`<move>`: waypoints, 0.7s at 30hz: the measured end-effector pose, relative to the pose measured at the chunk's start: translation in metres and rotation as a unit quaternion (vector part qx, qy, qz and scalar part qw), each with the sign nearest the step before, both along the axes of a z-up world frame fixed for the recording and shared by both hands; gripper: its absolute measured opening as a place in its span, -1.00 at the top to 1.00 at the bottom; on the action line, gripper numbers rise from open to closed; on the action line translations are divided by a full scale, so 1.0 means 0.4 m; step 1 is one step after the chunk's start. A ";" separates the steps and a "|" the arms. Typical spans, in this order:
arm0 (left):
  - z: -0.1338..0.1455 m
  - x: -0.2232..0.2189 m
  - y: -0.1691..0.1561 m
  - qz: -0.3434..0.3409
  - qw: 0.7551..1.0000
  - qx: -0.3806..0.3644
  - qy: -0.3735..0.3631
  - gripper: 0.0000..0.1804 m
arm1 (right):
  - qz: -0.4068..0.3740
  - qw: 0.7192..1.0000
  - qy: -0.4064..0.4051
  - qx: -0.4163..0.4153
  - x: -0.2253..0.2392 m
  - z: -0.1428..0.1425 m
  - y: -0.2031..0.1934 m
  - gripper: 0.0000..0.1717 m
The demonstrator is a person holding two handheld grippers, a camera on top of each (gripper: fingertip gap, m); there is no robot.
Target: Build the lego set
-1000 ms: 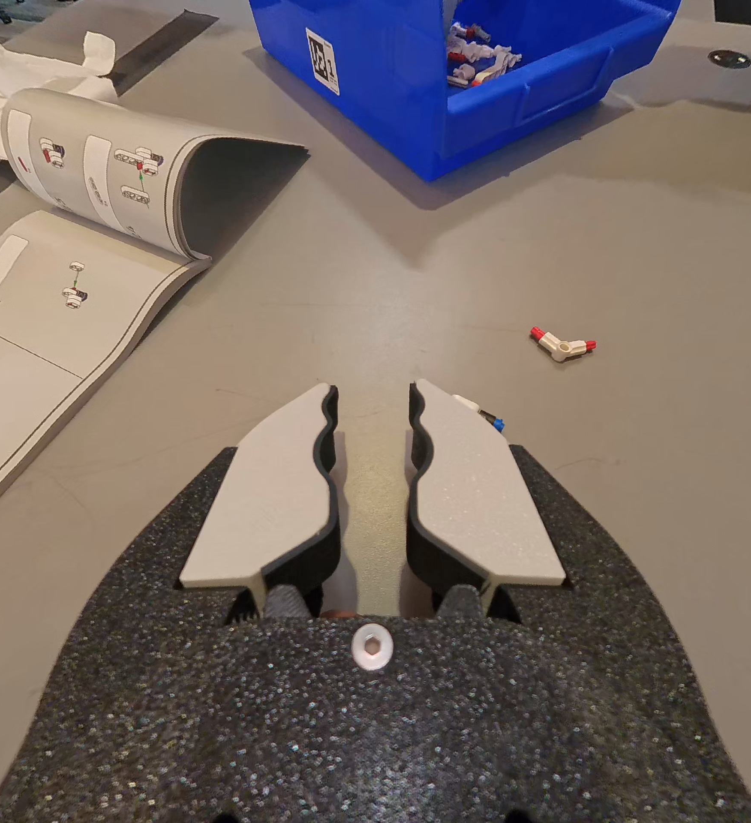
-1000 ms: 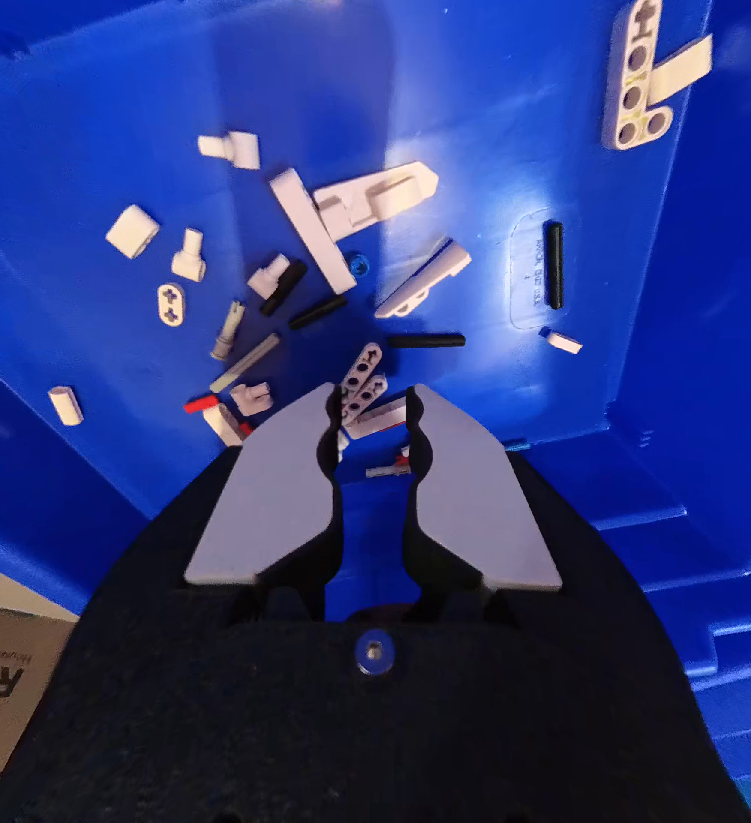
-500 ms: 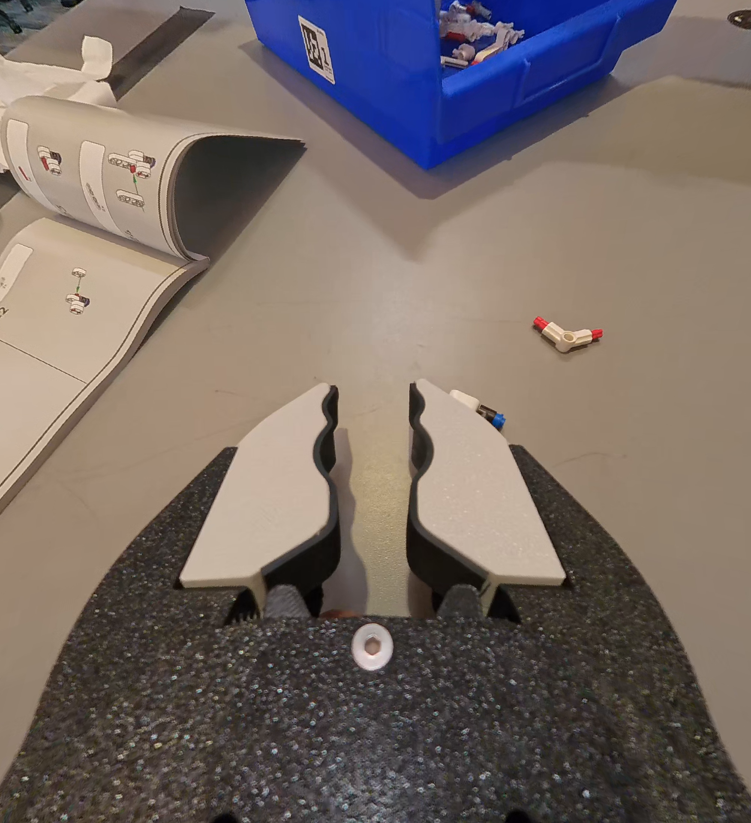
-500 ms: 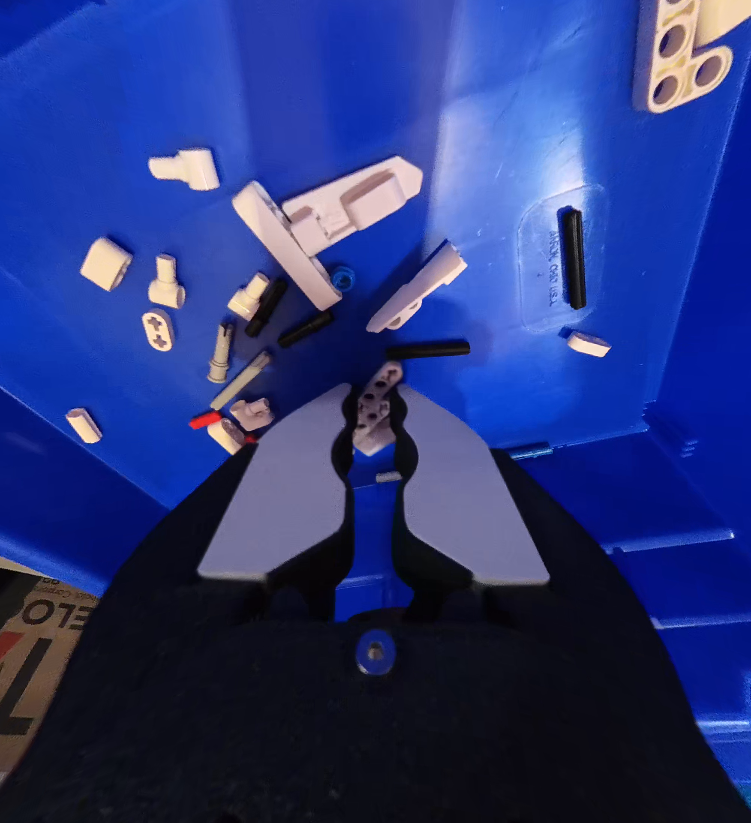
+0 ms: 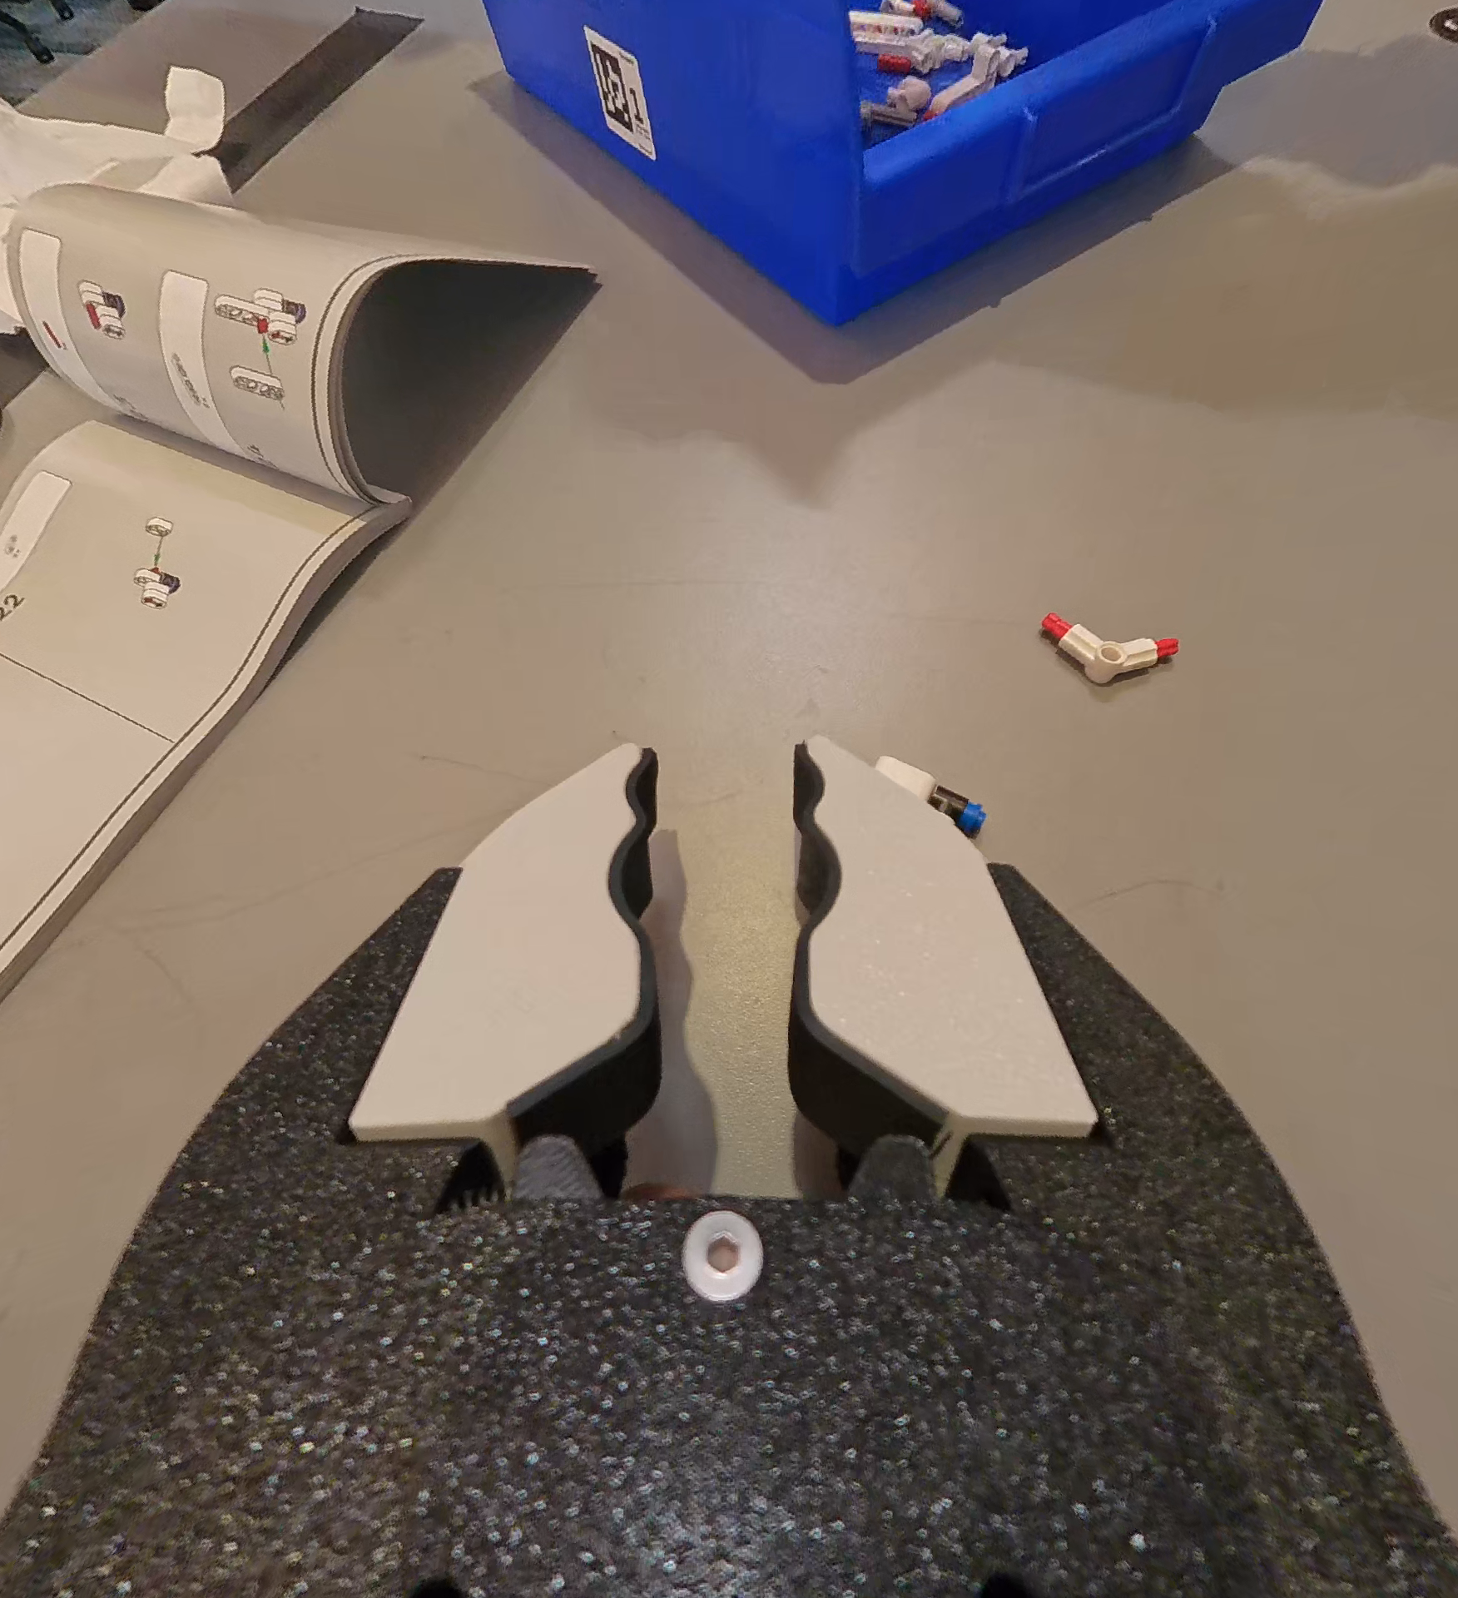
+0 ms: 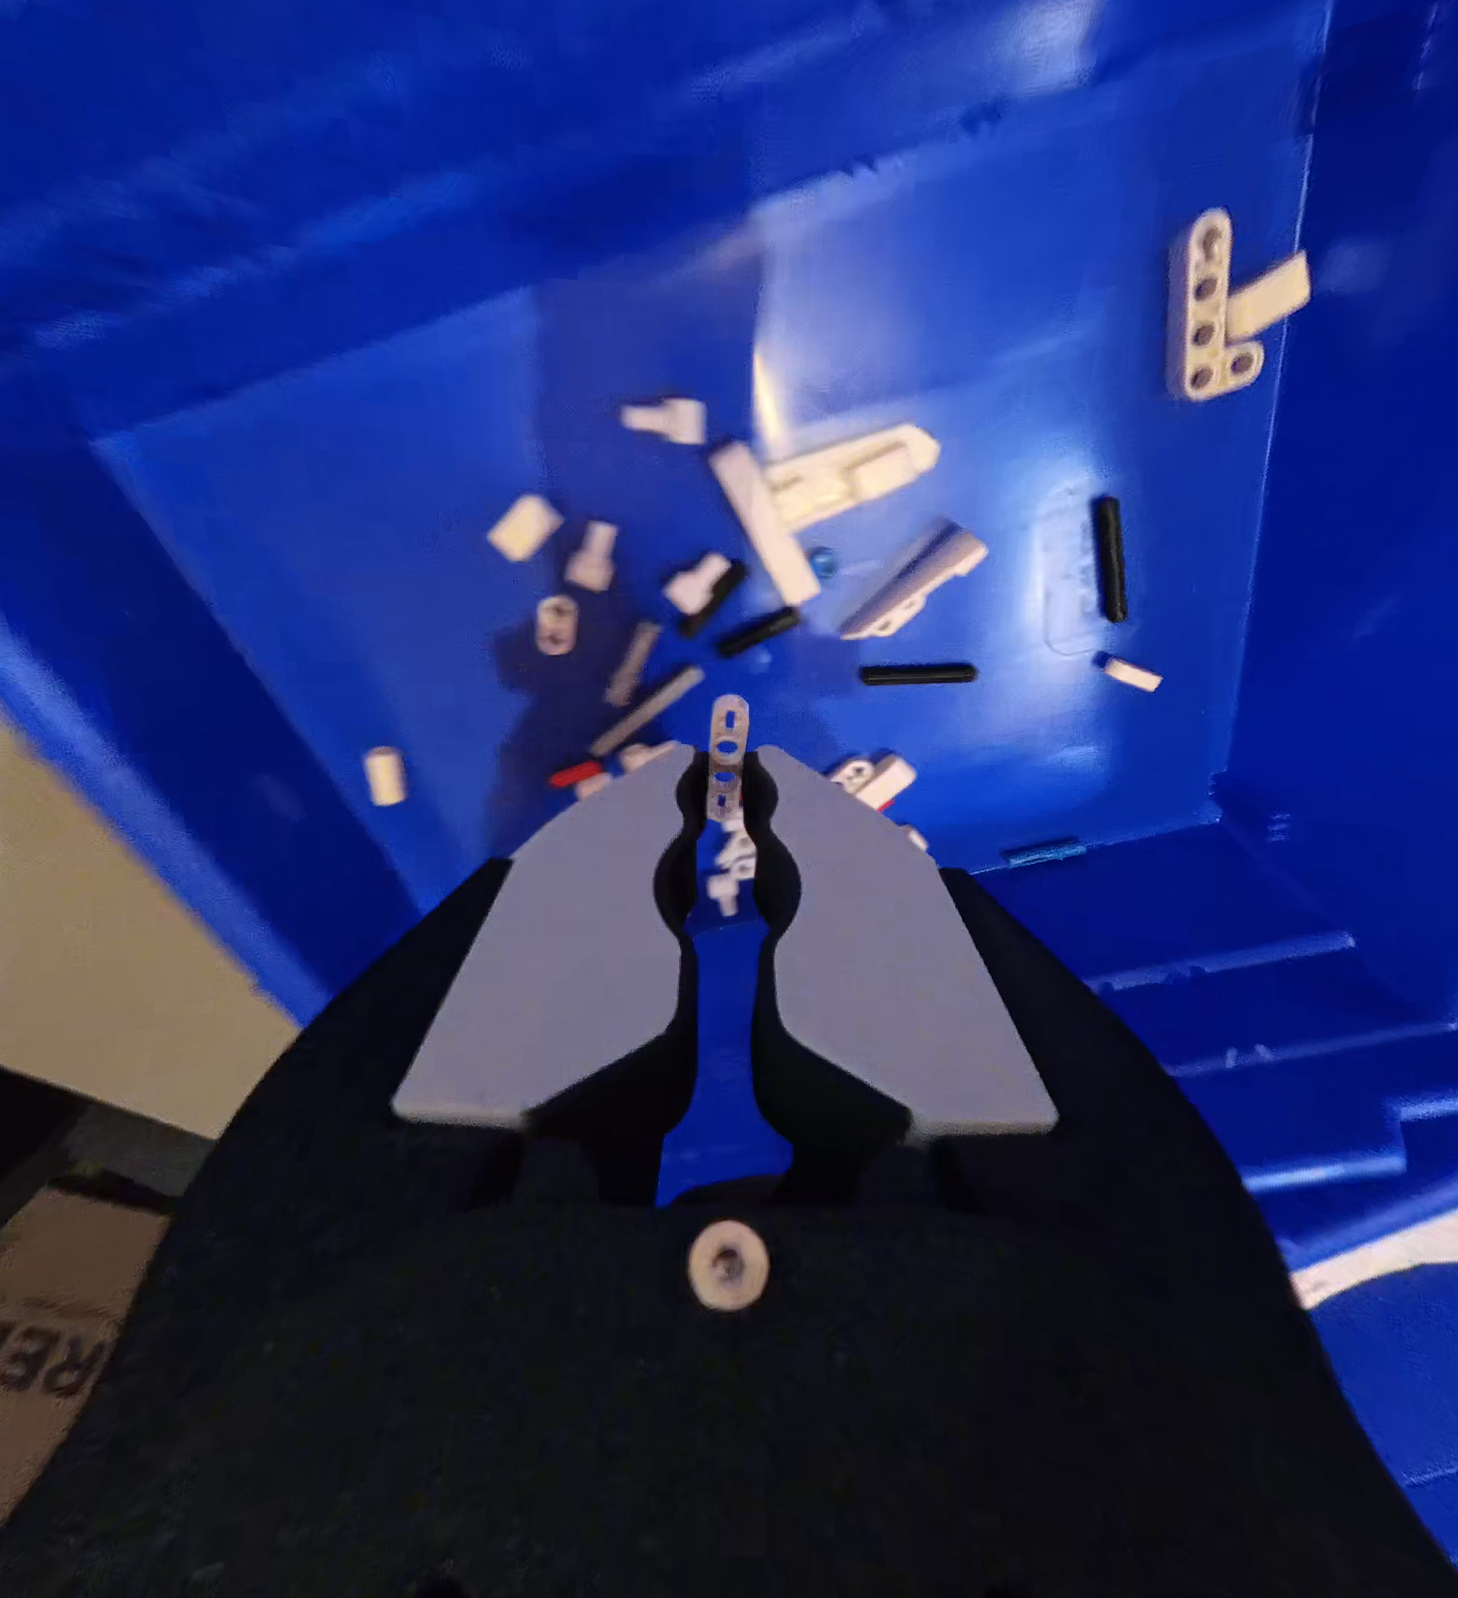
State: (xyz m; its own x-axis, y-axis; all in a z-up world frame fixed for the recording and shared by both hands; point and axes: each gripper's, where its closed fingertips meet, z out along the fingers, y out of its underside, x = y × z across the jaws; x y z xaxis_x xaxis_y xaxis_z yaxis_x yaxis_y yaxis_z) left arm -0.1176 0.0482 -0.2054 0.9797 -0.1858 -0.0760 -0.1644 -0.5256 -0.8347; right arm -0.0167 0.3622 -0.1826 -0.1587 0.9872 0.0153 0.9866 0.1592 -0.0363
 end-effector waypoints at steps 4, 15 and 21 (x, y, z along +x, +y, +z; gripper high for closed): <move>-0.001 0.001 0.000 -0.001 1.000 -0.001 0.002 0.66 | 0.091 0.995 0.051 -0.008 0.001 0.095 -0.177 0.92; -0.002 0.000 0.001 0.002 1.000 -0.001 0.009 0.67 | 0.303 0.951 0.051 -0.027 0.024 -0.028 -0.620 0.91; -0.002 0.001 0.000 0.001 1.000 -0.001 0.010 0.67 | 0.279 0.959 0.027 -0.041 0.027 -0.136 -0.603 0.91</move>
State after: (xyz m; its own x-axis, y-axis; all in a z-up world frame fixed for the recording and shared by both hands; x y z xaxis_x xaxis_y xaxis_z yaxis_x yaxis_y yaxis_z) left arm -0.1172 0.0484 -0.2060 0.9784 -0.1831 -0.0959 -0.1801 -0.5275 -0.8302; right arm -0.0061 0.1209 -0.2370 -0.6638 0.7471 -0.0355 0.7450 0.6561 -0.1206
